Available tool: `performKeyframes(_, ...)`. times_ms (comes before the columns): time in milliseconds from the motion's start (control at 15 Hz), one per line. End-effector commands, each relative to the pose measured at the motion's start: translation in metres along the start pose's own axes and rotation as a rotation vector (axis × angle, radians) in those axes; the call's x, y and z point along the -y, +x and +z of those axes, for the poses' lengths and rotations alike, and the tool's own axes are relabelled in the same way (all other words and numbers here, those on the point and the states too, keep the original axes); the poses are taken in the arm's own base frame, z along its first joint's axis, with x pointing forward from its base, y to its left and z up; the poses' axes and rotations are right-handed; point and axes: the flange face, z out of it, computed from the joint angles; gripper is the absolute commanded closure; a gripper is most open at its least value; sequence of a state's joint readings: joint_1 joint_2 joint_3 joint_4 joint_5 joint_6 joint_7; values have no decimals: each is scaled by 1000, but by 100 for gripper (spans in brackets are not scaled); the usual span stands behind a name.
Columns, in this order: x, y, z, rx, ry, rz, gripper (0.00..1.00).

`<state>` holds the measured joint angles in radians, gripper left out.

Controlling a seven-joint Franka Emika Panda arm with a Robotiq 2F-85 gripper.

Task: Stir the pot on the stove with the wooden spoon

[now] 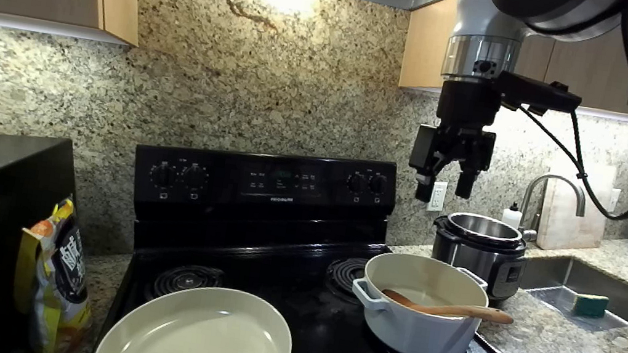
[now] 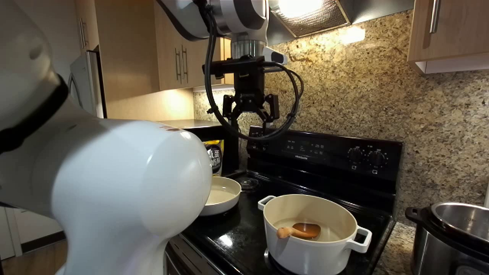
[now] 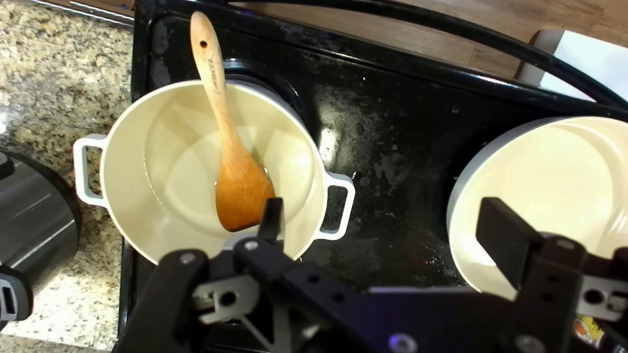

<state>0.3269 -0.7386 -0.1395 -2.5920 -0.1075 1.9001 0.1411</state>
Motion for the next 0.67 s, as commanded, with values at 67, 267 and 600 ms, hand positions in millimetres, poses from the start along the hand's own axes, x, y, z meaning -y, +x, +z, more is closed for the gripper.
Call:
performKeyframes(67, 0, 1, 0, 2, 0, 0, 0)
performKeyframes(267, -1, -1, 4, 15, 17, 12, 0)
performKeyframes(600, -7, -2, 18, 50, 16, 31, 0)
